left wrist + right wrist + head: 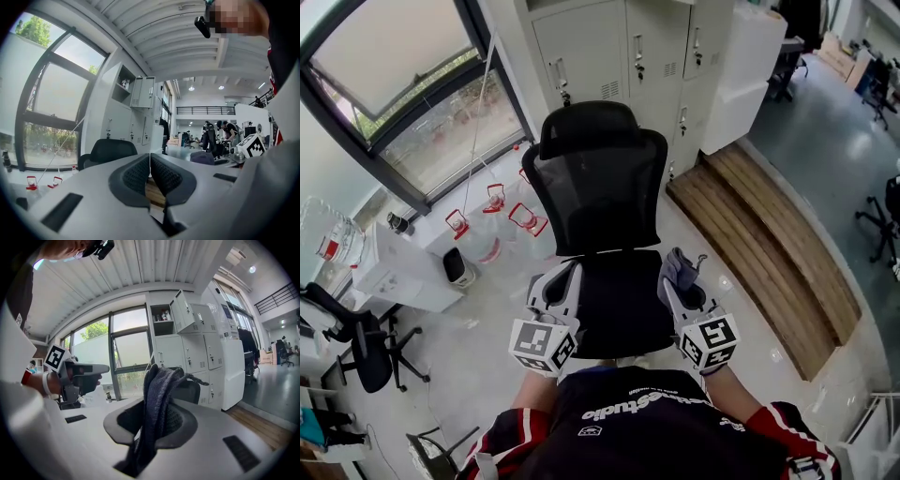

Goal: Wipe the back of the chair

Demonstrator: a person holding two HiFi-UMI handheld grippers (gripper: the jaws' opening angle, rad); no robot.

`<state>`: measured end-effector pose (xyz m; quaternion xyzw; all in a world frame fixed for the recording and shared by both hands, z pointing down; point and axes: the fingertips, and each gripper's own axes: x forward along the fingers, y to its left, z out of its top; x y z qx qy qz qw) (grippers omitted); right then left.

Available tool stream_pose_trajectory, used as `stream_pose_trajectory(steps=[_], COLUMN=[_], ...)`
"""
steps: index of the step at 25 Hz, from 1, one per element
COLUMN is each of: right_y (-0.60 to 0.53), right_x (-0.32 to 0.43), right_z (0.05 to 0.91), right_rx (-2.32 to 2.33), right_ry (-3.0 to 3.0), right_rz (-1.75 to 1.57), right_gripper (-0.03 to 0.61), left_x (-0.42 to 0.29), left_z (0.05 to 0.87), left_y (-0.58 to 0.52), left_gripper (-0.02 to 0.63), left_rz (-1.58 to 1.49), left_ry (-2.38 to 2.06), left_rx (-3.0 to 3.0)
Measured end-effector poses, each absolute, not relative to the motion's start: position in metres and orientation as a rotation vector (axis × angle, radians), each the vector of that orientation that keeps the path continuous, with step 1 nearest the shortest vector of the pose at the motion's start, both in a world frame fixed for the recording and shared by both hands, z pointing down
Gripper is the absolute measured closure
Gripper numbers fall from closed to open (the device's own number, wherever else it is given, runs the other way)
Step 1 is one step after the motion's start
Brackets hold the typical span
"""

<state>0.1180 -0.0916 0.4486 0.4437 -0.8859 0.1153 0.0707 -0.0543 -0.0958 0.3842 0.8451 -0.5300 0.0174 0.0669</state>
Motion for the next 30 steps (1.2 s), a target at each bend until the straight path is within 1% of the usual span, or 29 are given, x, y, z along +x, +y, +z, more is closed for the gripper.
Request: stream_pose_trajectory(steps=[12, 22, 30], right_y=[-0.169, -0.259, -0.357], right_x=[0.105, 0.109, 0.114], right_z=[0.454, 0.497, 0.535], right_rx=[1.407, 1.516, 1.641], right_ry=[-2.632, -2.548, -2.460], right_rz=[0.295, 0.309, 0.266], right_gripper=[0.508, 0.508, 0.508], left_x=[-0.068, -0.084, -0.103], left_z=[0.393, 0.409, 0.413], left_y=[-0.170, -0.207, -0.241], left_gripper=[0.588, 0.588, 0.588], left_rz=[0.033, 0.039, 0.056], left_ry=[-1.567, -1.545, -1.515], left_rx=[2.561, 2.551, 2.564])
